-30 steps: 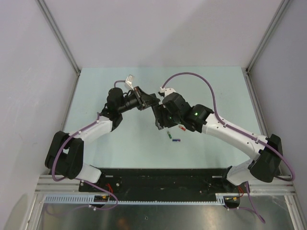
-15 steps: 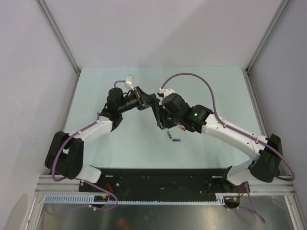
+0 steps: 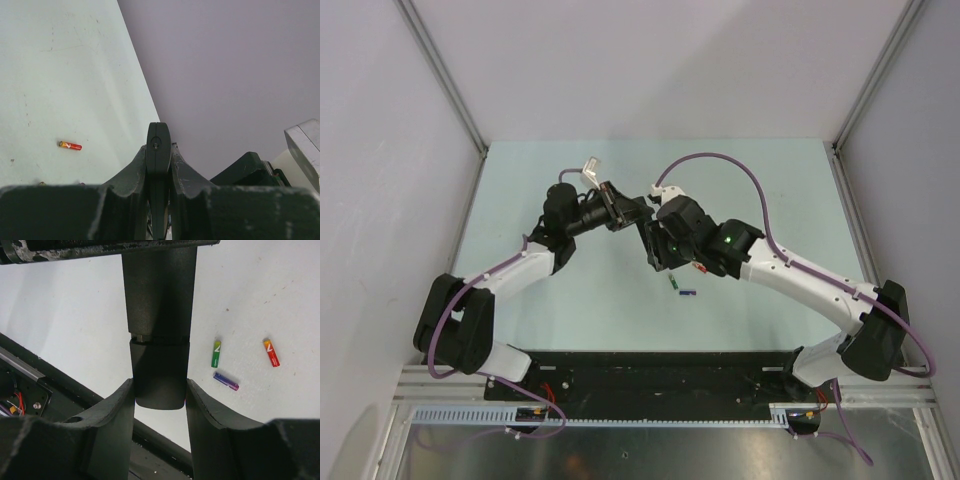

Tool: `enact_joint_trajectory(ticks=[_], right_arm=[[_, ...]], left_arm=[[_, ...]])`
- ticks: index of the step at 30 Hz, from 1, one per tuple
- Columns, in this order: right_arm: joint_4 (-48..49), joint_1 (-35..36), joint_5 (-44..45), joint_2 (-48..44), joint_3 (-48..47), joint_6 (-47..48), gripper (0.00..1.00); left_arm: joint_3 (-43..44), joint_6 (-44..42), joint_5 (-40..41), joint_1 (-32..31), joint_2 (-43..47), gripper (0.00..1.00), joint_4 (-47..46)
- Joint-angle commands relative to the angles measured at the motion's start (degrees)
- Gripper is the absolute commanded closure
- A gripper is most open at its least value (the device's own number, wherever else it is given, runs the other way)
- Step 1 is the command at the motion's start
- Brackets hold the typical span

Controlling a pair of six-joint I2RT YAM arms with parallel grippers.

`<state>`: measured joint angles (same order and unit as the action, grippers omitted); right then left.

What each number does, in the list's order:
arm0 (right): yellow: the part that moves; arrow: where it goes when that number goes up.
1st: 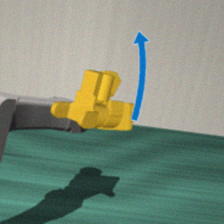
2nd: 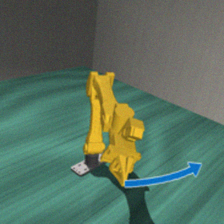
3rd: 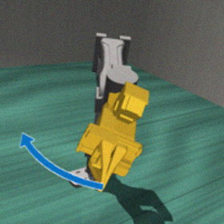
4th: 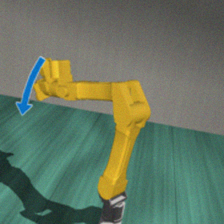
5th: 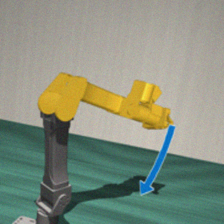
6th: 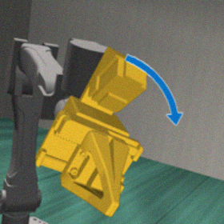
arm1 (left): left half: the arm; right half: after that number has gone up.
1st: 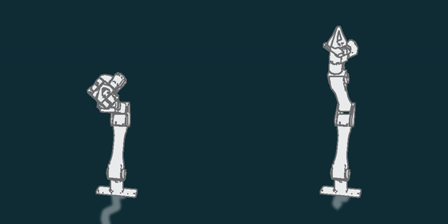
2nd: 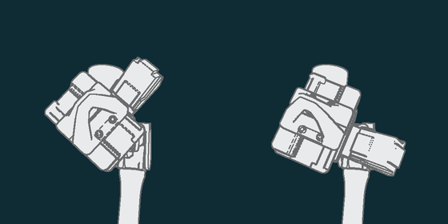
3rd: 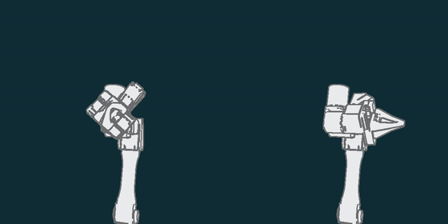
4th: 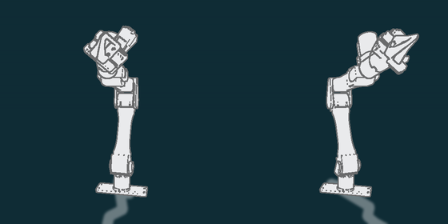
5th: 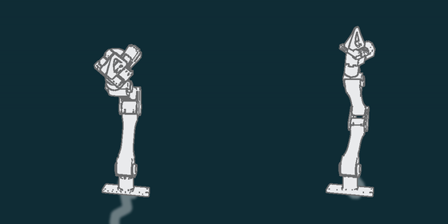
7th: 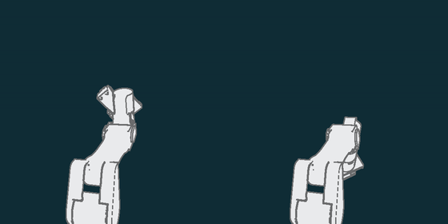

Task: Load the batteries into the remote control
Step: Remove the battery cover from the remote control.

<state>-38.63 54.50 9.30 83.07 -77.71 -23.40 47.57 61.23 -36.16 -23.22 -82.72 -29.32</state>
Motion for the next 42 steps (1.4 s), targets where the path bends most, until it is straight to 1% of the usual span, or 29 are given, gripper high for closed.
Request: enact_joint_trajectory(ticks=[1, 20, 26, 30, 39, 42], right_arm=[[-2.7, 0.5, 1.6, -2.6, -2.4, 0.4, 1.00], [-5.2, 3.1, 2.3, -5.0, -0.8, -1.2, 1.00], [-1.7, 3.1, 6.0, -8.1, 0.1, -1.7, 1.00], [1.3, 2.9, 5.6, -8.8, 0.1, -1.2, 1.00], [2.9, 2.7, 6.1, -11.5, 1.3, -2.3, 1.00], [1.3, 1.2, 6.5, -11.1, 1.3, -2.7, 1.00]], left_arm=[[1.2, -2.4, 0.8, 0.4, 1.3, 1.00, -0.8], [3.2, -3.0, 1.4, 1.3, 0.5, 1.00, 0.4], [1.8, -2.0, 1.3, 1.3, 0.8, 1.00, 0.4], [0.9, -1.9, 1.2, 1.4, 1.2, 1.00, 0.4], [-0.2, -1.6, 0.7, 1.3, 0.7, 1.00, 0.3], [-0.5, -2.0, 0.8, 1.4, 1.2, 1.00, 0.3]])
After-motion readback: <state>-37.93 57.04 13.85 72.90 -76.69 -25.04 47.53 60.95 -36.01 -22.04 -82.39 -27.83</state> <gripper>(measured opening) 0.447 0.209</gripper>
